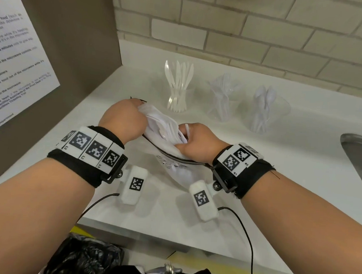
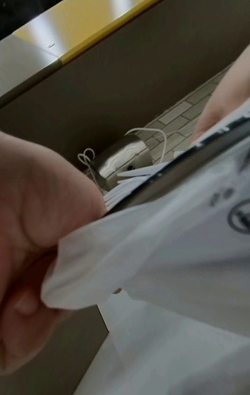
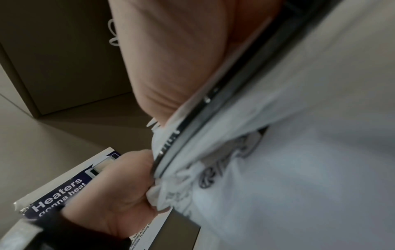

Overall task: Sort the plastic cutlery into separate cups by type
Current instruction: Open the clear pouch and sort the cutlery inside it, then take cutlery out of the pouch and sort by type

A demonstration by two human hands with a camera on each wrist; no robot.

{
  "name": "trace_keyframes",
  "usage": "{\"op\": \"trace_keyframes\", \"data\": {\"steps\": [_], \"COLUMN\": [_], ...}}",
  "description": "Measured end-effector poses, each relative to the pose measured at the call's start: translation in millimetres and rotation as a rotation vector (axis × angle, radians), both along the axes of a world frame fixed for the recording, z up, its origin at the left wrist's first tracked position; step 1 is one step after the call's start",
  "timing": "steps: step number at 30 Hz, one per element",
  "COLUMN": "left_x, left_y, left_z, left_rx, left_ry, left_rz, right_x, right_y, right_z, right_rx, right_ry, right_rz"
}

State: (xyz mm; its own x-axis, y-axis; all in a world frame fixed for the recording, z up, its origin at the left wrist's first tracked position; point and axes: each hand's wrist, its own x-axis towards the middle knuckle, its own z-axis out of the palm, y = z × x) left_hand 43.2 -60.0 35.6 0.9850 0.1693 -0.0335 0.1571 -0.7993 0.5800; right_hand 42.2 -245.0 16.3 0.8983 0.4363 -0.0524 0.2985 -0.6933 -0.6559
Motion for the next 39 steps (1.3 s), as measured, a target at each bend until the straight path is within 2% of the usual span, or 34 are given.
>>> {"op": "trace_keyframes", "data": {"steps": [4, 8, 13, 15, 18, 22, 27, 29, 30, 33, 35, 37, 39], "left_x": [-3.9, -11.0, -3.0, -0.1, 1.5, -8.5, -19.0, -21.8, -23.8, -28.5, -27.8, -26.1, -19.8], "left_y": [-2.4, -9.8, -2.7, 0.6, 3.9, -3.4, -6.0, -7.1, -8.4, -11.6, -13.2, -15.5, -15.8], "left_z": [3.3, 4.7, 3.4, 2.1, -2.9, -8.4, -14.5, -17.0, -17.3, -13.3, -7.8, 1.4, 8.5], "left_rx": [-0.174, -0.145, -0.063, -0.029, 0.095, 0.163, 0.252, 0.248, 0.227, 0.043, -0.233, -0.723, -1.296], "left_ry": [0.002, 0.011, 0.036, 0.063, 0.11, 0.159, 0.152, 0.12, 0.047, -0.321, -0.442, -0.346, -0.121], "left_rz": [-0.045, -0.226, -0.108, -0.068, -0.1, -0.178, -0.268, -0.225, -0.185, -0.195, -0.208, -0.083, 0.031], "right_x": [0.4, 4.0, 3.5, 3.0, 5.1, 9.6, 11.5, 12.7, 13.0, 12.7, 12.8, 12.9, 13.2], "right_y": [0.1, 2.2, 1.4, -1.1, -3.3, -2.1, 0.8, 1.3, 2.2, 3.2, 1.5, -1.4, -3.0], "right_z": [1.4, 5.7, 6.2, 7.0, 11.5, 18.0, 28.8, 33.7, 35.5, 42.5, 50.6, 63.8, 81.8], "right_rx": [0.059, 0.038, -0.007, 0.073, 0.315, 0.428, 0.586, 0.662, 0.702, 0.818, 0.912, 1.042, 1.181], "right_ry": [0.004, 0.043, 0.051, 0.104, 0.181, 0.141, 0.087, 0.09, 0.089, 0.059, 0.059, 0.076, 0.073], "right_rz": [0.02, -0.013, 0.027, -0.001, -0.066, -0.089, -0.159, -0.19, -0.21, -0.25, -0.277, -0.294, -0.278]}}
